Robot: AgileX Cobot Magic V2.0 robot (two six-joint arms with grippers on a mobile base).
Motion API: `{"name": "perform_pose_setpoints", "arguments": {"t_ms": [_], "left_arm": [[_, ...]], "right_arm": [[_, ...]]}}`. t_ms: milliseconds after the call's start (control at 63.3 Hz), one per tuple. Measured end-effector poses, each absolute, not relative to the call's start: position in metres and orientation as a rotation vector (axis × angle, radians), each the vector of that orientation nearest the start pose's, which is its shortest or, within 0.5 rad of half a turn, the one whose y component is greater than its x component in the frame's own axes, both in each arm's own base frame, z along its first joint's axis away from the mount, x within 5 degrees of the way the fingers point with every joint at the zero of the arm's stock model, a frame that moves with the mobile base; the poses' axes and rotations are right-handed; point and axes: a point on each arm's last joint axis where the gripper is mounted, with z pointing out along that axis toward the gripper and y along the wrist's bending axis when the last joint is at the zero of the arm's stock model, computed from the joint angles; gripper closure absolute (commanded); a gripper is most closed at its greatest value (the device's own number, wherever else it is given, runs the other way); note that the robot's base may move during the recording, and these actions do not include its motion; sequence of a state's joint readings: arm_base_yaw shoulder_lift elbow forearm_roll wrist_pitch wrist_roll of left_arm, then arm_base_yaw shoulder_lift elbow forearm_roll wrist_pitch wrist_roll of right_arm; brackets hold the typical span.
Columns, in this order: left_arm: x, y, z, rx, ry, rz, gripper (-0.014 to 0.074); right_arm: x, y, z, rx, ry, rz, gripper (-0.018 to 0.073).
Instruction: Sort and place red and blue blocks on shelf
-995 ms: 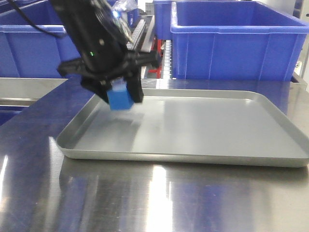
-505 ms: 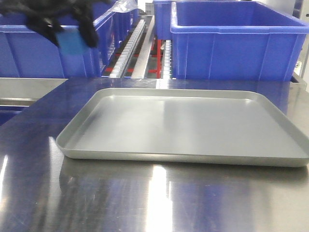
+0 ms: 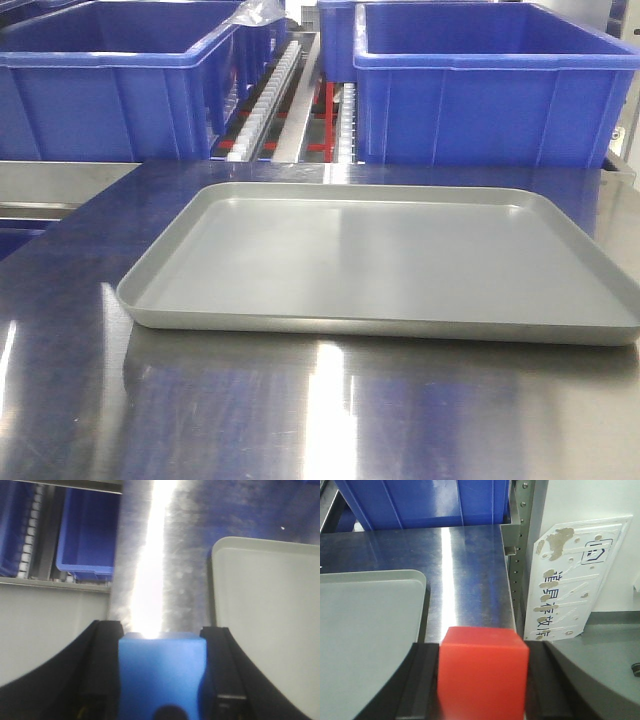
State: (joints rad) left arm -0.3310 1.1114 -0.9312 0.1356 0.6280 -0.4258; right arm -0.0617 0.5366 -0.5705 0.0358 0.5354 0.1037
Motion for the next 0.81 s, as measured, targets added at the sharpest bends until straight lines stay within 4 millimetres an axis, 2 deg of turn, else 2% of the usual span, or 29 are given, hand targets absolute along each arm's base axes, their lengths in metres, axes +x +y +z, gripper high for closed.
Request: {"name": "perform_pose_setpoints", "arguments": {"t_ms": [174, 347, 521, 805], "left_arm": [[0.174, -0.05, 0.325, -0.039, 2.212, -0.268, 0.0472], [0.142, -0.038, 0.313, -0.038, 2.165, -0.271, 0.0472], [0.122, -0.032, 0.304, -0.037, 2.134, -0.275, 0.0472], [0.113, -0.028, 0.3, -0.03, 2.109, -0.266, 0.0472]], "right_arm": [[0.106, -0.005, 0.316, 0.183, 1.977, 0.065, 0.051], [0.106, -0.005, 0.316, 0.183, 1.977, 0.065, 0.051], [0.106, -0.005, 0.316, 0.183, 1.977, 0.065, 0.051], [0.106, -0.005, 0.316, 0.183, 1.977, 0.065, 0.051]]}}
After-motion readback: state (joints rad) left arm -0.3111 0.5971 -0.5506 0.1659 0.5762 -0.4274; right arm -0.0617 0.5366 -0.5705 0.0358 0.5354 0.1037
